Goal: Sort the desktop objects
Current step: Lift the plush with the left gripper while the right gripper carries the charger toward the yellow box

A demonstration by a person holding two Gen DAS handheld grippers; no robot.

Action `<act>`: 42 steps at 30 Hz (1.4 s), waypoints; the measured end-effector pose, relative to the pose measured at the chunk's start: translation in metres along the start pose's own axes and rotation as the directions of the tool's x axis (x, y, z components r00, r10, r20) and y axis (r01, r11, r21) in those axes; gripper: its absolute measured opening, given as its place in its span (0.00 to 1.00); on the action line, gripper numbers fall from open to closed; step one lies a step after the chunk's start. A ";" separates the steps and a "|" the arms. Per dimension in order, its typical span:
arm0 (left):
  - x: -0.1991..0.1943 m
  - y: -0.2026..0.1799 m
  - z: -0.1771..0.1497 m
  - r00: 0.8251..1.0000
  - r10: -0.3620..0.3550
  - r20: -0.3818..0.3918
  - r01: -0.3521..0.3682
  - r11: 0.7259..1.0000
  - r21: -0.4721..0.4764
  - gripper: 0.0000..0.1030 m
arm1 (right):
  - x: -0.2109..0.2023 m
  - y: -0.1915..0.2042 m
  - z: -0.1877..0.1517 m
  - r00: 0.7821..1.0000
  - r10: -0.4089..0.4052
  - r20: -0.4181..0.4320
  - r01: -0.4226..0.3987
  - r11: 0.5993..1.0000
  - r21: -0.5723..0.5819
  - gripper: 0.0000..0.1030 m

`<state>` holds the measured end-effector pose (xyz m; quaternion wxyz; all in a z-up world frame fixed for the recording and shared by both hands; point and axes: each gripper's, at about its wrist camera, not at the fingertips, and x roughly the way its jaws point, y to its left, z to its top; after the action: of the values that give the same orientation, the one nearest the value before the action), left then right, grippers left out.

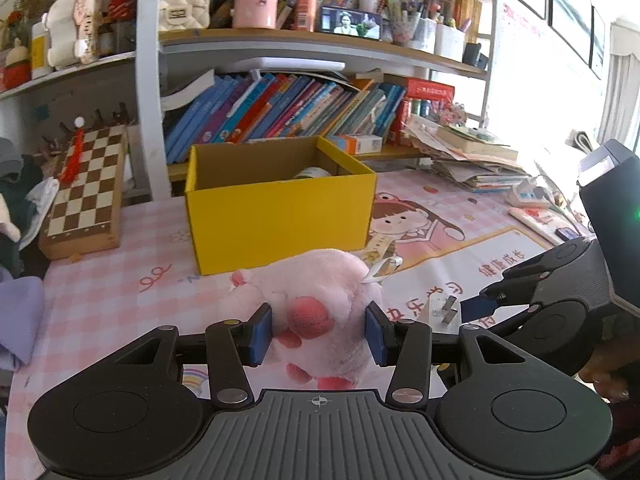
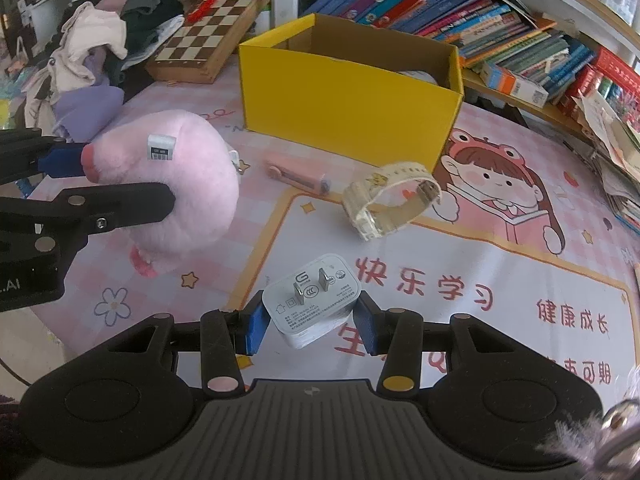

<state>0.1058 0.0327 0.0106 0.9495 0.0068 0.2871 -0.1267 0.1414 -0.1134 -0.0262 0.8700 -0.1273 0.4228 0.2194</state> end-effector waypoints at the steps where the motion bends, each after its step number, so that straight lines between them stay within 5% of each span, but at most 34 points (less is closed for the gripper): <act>1: -0.001 0.001 0.000 1.000 0.005 0.001 -0.005 1.000 -0.004 0.45 | 0.000 0.002 0.001 1.000 0.003 0.001 -0.003 1.000 -0.006 0.42; 23: 0.008 0.025 0.034 0.995 0.065 0.080 -0.064 0.998 -0.013 0.45 | -0.003 -0.027 0.047 0.998 -0.007 0.059 0.007 1.000 0.006 0.42; 42: 0.079 0.044 0.121 0.975 0.118 0.190 -0.137 0.986 0.093 0.45 | 0.011 -0.101 0.171 0.976 -0.009 0.217 0.014 1.000 -0.022 0.42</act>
<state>0.2459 0.0458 0.0658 0.9764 0.0635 0.1900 -0.0804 0.3127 -0.1293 0.0730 0.9107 -0.1153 0.3219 0.2318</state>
